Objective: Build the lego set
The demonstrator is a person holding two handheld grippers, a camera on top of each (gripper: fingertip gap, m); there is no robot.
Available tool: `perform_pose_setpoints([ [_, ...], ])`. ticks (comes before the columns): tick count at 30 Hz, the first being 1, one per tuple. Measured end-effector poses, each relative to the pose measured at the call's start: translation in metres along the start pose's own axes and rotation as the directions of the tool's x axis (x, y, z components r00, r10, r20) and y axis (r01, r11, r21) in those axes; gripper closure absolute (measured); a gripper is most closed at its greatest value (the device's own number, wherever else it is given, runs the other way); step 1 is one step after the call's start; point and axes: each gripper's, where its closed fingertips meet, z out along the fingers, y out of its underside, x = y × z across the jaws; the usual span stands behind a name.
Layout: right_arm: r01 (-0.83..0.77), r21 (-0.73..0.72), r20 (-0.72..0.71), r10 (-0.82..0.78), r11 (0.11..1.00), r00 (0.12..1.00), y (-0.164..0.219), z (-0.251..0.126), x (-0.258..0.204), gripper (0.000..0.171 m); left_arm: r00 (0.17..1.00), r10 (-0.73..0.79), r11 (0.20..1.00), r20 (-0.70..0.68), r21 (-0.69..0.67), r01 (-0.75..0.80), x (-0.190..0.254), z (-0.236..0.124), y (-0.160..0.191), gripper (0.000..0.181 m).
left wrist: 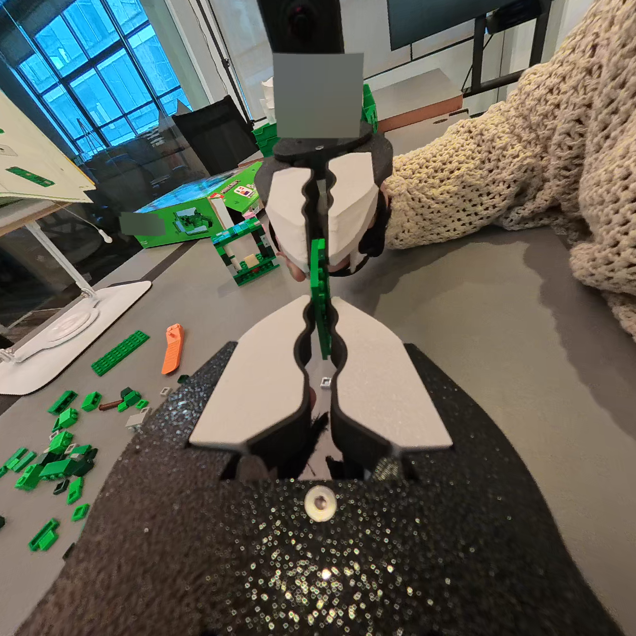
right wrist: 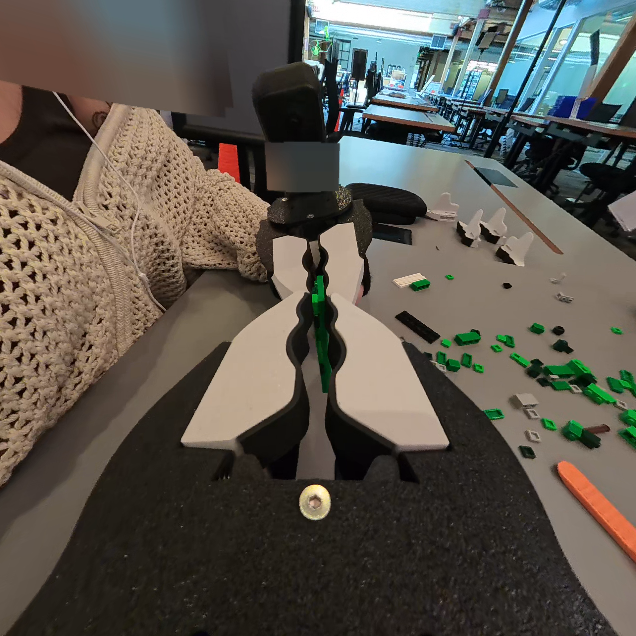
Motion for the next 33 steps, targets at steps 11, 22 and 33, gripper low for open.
perform_pose_setpoints([
  [11, 0.048, 0.000, -0.049, -0.048, 0.999, 0.998, 0.001, 0.002, 0.002, 0.161, 1.000, 0.001, 1.000, 0.019, -0.016, -0.001, -0.003, 0.000, 0.003, 0.177],
  [22, -0.648, 0.099, -0.013, 0.652, 0.755, 0.758, 0.007, 0.000, 0.039, 0.165, 0.881, 0.394, 0.919, 0.263, -0.137, -0.370, -0.025, -0.003, 0.006, 0.103],
  [33, -0.835, 0.080, 0.109, 0.828, 0.545, 0.551, 0.013, 0.001, 0.038, 0.166, 0.855, 0.473, 0.881, 0.214, -0.137, -0.453, -0.011, 0.002, 0.008, 0.115],
])
